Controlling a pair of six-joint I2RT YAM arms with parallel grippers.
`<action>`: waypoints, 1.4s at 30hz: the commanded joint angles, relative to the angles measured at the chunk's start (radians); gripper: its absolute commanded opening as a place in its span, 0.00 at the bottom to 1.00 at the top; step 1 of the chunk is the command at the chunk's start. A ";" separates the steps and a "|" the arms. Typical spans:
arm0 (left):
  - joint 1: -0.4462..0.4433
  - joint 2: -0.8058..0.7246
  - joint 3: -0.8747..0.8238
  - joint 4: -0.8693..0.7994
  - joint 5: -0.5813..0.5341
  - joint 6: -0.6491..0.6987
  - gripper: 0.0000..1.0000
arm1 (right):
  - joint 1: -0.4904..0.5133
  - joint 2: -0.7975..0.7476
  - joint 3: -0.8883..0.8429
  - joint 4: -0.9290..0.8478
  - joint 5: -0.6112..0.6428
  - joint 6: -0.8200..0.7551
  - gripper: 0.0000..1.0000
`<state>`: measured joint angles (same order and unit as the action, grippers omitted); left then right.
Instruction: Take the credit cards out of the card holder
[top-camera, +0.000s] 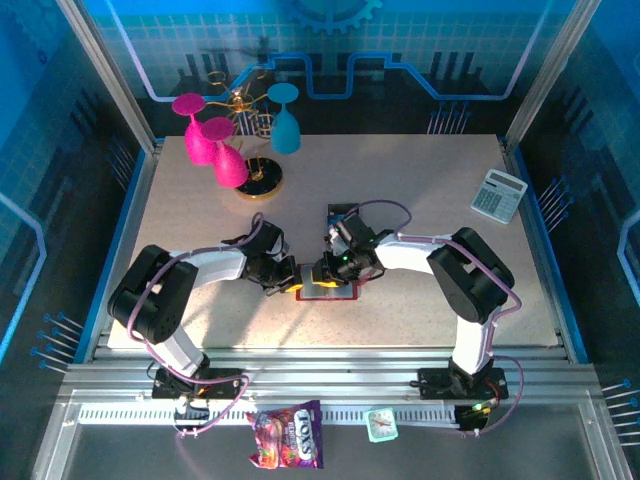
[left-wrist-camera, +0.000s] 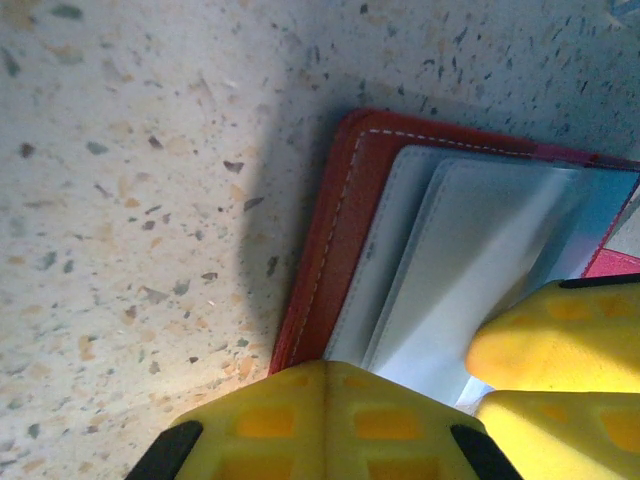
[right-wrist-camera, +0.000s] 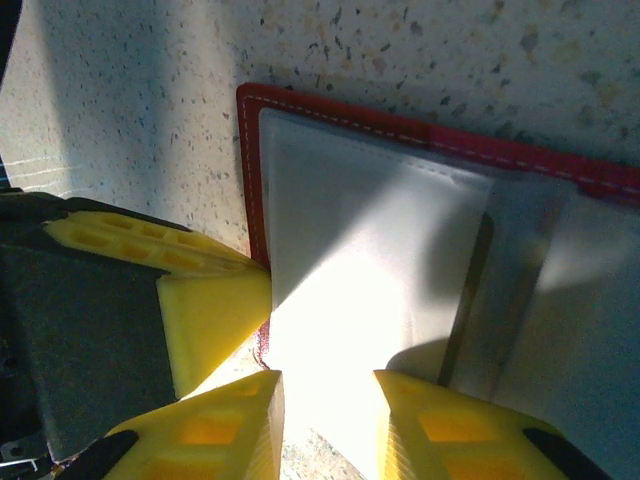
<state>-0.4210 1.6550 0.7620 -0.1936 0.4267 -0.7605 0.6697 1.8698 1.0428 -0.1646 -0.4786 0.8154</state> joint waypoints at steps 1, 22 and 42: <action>0.007 0.011 -0.018 -0.021 -0.005 0.010 0.07 | 0.019 0.017 0.029 -0.074 0.021 -0.016 0.31; 0.018 0.016 -0.011 -0.043 -0.007 0.024 0.07 | 0.009 -0.022 -0.006 -0.123 0.072 -0.025 0.33; -0.021 0.024 0.078 -0.015 0.046 -0.062 0.33 | -0.042 -0.040 -0.158 0.169 -0.035 0.103 0.29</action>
<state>-0.4347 1.6512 0.8288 -0.2192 0.4458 -0.8017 0.6353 1.8362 0.9085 -0.0074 -0.5098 0.8913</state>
